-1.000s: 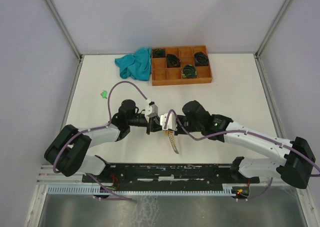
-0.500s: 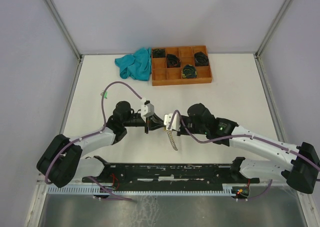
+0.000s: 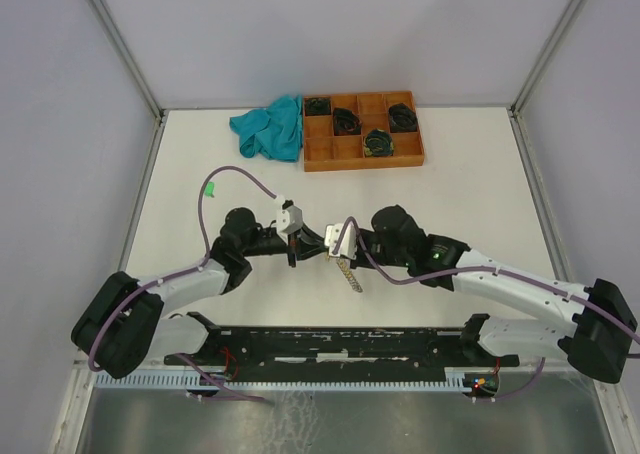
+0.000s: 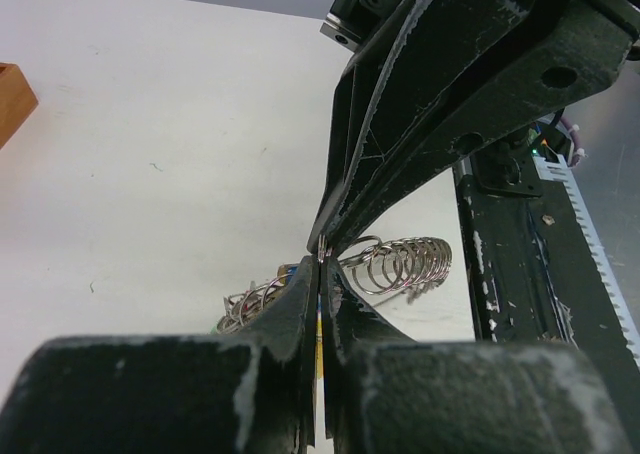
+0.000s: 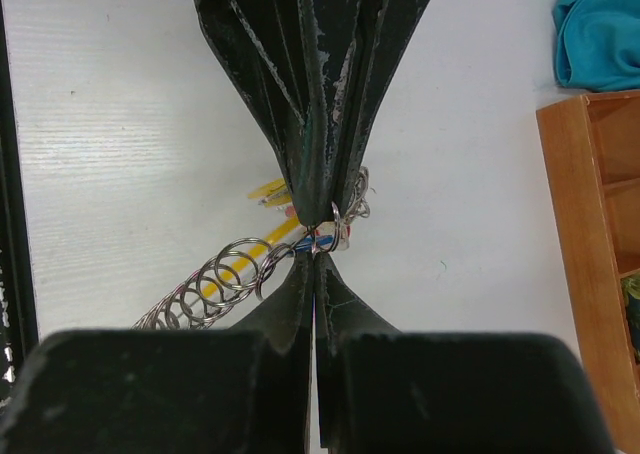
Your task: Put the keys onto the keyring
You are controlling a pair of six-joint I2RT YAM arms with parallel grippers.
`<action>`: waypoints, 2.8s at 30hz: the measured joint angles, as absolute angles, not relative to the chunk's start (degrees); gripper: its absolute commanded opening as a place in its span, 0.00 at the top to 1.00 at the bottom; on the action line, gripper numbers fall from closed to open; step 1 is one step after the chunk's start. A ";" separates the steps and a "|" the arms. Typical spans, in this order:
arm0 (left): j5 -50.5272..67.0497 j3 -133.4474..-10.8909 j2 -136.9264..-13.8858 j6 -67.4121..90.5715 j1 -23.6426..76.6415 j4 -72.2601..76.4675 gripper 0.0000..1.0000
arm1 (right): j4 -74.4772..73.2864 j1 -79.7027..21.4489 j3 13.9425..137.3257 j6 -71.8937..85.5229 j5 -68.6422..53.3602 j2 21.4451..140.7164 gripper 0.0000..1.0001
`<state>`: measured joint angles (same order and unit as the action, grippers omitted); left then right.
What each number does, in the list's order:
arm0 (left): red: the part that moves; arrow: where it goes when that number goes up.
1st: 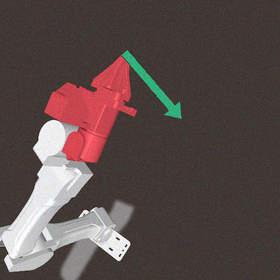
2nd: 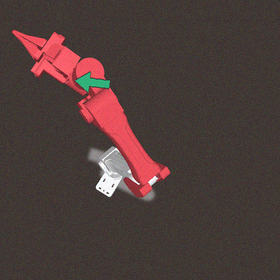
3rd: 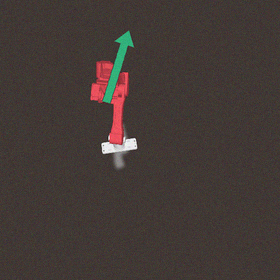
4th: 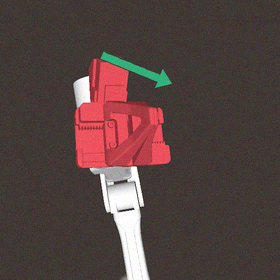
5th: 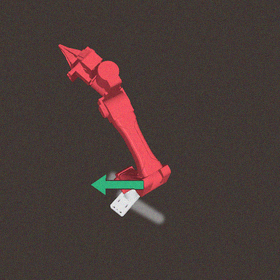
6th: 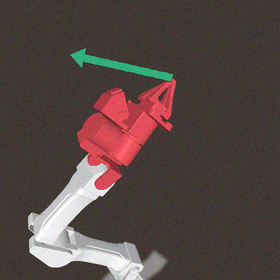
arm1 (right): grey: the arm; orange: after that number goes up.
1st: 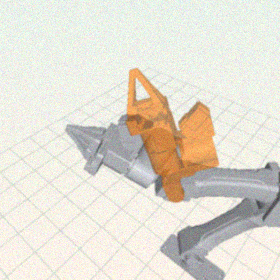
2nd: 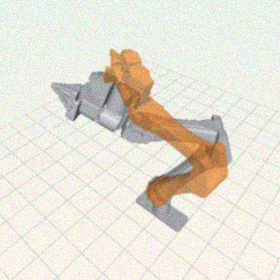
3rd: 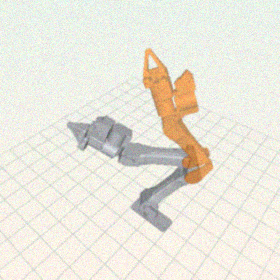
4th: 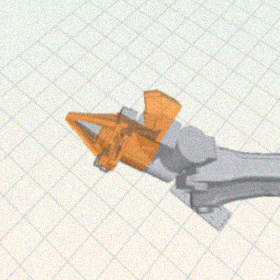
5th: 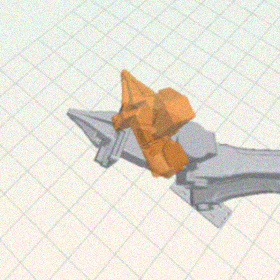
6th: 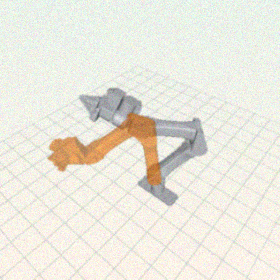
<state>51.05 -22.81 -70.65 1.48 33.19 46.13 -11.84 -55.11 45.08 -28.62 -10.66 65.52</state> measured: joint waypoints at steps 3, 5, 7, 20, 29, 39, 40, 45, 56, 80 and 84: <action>50.17 -22.28 -70.67 1.96 33.17 47.31 0.96 | -11.09 -55.07 45.06 -28.32 -10.61 65.95 0.99; 49.45 -22.22 -70.72 1.93 33.19 47.29 0.87 | -10.92 -55.07 45.06 -28.27 -10.28 66.08 0.99; 48.66 -22.20 -70.87 1.93 33.17 47.16 0.79 | -10.79 -55.07 45.06 -28.18 -9.80 66.11 0.99; 36.10 -20.01 -67.77 1.56 33.12 45.45 0.58 | -10.24 -54.06 45.45 -25.71 -5.78 72.75 0.99; 15.57 -16.80 -61.08 2.00 33.08 43.83 0.46 | -8.64 -43.42 49.60 -14.92 -2.61 80.62 0.99; -6.68 -15.35 -57.89 7.88 32.03 40.84 0.32 | -10.35 -34.59 55.16 -2.55 3.57 92.03 0.89; -8.01 -15.35 -57.67 8.56 31.73 40.25 0.31 | -10.39 -34.15 55.11 -1.52 4.10 92.44 0.86; -13.85 -15.29 -56.62 13.80 28.27 36.42 0.06 | -9.91 -30.85 54.89 3.49 6.63 93.12 0.64; -22.79 -12.69 -36.40 23.83 26.00 25.80 0.01 | -9.58 -27.62 45.41 12.75 12.53 78.46 0.02; -26.30 -5.82 -1.21 30.76 26.37 1.37 0.01 | -11.14 -27.62 24.73 18.26 21.52 30.87 0.00; -26.28 -5.50 -1.10 30.74 26.37 1.48 0.01 | -9.52 -27.64 24.45 18.39 21.98 32.10 0.00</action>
<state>-26.28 -5.50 -1.10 30.74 26.37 1.48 -9.52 -27.64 24.45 18.39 21.98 32.10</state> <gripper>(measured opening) 0.991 0.998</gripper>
